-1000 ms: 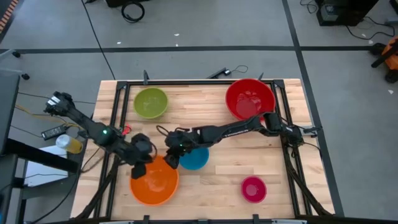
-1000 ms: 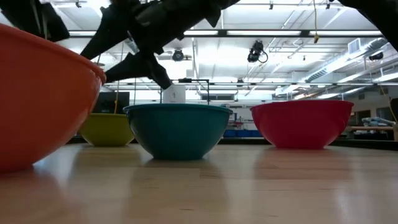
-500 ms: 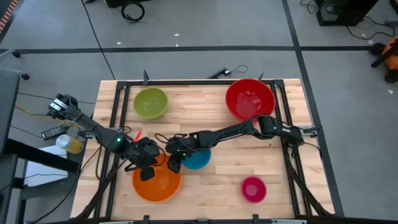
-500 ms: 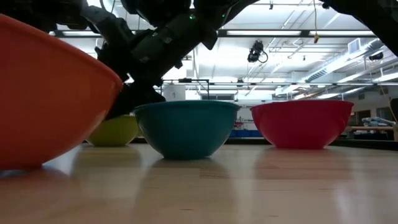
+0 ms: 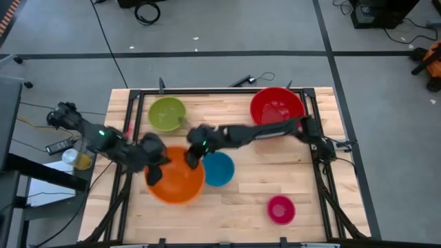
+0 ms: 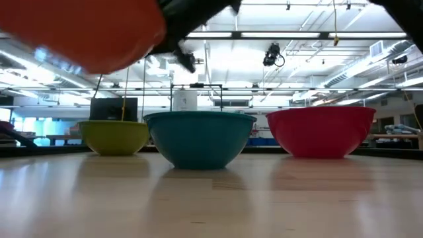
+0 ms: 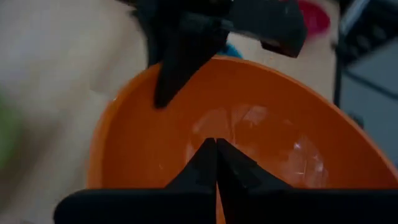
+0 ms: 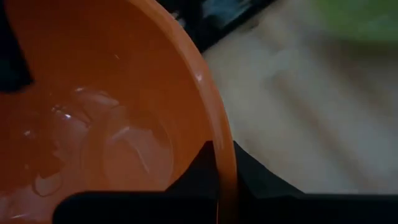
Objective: Nest bowls inside each other
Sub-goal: Stack the orange bowl on top of the red bowl
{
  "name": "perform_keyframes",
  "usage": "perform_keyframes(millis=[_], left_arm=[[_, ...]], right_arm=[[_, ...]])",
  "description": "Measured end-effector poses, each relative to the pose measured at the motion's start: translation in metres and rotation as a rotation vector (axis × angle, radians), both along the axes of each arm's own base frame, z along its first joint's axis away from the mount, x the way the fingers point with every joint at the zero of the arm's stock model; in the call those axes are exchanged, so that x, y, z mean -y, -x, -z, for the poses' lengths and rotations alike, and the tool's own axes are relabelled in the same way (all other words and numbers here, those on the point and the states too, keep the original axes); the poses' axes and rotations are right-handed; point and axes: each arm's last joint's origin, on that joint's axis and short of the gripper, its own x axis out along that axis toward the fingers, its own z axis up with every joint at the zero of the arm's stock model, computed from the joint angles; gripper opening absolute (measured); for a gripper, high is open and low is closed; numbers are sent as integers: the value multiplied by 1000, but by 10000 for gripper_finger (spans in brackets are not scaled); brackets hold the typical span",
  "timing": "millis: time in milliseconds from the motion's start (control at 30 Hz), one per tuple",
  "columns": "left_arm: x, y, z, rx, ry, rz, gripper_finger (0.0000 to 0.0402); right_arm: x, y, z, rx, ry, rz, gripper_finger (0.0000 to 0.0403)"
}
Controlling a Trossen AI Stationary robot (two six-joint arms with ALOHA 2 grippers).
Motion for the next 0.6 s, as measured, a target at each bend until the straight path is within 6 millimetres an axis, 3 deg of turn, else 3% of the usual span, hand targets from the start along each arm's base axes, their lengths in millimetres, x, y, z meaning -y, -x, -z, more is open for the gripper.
perform_keyframes(millis=[133,367,500,600], left_arm=[[-13,12,-23,124,-116,-97,7],[-32,17,-28,211,-228,-290,22],[-37,14,-25,204,-234,-341,47],[-38,12,-24,207,-223,-368,67]], right_arm=[[44,39,-39,-126,147,137,15],[120,132,-90,-392,317,314,15],[155,191,-102,-394,294,424,15],[170,240,-100,-418,277,522,15]])
